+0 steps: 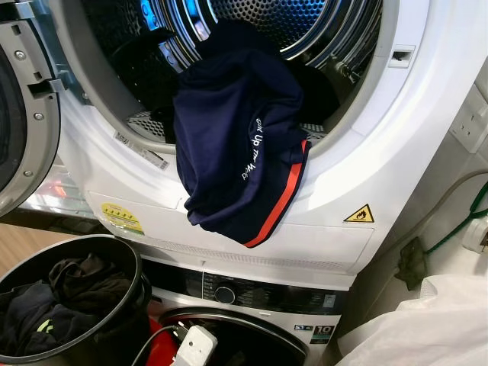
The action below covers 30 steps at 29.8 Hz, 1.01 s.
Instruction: Clothes washing
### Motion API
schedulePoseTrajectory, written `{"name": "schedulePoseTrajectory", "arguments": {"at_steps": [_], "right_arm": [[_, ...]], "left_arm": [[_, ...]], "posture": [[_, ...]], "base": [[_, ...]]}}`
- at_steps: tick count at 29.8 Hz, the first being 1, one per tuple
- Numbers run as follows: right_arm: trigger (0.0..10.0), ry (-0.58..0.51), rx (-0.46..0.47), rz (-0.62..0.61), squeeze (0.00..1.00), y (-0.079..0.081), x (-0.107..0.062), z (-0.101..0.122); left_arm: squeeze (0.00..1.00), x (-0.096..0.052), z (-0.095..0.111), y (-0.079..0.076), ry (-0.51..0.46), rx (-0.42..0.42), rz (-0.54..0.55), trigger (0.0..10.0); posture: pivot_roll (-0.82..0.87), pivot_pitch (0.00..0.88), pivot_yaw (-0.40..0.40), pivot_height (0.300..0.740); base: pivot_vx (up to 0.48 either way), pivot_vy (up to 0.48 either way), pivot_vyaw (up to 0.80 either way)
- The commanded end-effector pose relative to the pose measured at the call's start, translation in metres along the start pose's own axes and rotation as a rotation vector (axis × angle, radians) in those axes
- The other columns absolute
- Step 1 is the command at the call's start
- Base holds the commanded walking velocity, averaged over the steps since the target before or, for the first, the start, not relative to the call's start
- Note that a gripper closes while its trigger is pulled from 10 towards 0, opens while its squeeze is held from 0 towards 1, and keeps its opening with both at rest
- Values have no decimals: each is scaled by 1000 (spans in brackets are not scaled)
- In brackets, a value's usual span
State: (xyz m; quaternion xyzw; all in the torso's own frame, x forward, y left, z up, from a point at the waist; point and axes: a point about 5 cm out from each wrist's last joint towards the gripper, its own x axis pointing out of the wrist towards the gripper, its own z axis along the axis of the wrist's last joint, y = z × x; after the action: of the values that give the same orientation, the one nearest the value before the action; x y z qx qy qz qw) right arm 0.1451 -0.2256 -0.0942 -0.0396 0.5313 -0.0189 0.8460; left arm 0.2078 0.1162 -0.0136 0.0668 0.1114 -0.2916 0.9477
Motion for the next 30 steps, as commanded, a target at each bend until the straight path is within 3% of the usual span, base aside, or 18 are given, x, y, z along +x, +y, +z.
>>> {"name": "schedulePoseTrajectory", "arguments": {"at_steps": [1, 7, 13, 18, 20, 26, 30], "right_arm": [[10000, 14, 2, -5, 0, -2, -1, -5], [10000, 15, 3, -8, 0, -4, -1, -6], [10000, 23, -1, -13, 0, -7, -2, -9], [10000, 29, -3, -19, 0, -10, -3, -12], [10000, 40, -11, -19, 0, -13, -4, -16], [10000, 46, -16, -21, 0, -16, -5, -18], [10000, 47, -21, -21, 0, -16, -5, -19]], "left_arm": [[0, -2, 9, 5, -34, 43, -3, 10000], [0, -9, 32, 14, -124, 97, 55, 10000], [0, -25, 64, 15, -237, 131, 201, 10000], [0, -33, 76, 17, -276, 157, 308, 10000], [0, -39, 85, 25, -298, 169, 413, 10000], [0, -44, 94, 35, -303, 163, 521, 10000], [0, -46, 102, 56, -318, 138, 629, 10000]], "posture": [[16, 0, 16, 740], [18, 0, 15, 740], [19, 0, 13, 740], [32, 0, 12, 740], [40, 0, 9, 740], [48, 0, 7, 740], [51, 0, 7, 740]], "base": [[0, 0, 0], [0, 0, 0], [0, 0, 0], [0, 0, 0], [0, 0, 0], [0, 0, 0], [0, 0, 0]]}}
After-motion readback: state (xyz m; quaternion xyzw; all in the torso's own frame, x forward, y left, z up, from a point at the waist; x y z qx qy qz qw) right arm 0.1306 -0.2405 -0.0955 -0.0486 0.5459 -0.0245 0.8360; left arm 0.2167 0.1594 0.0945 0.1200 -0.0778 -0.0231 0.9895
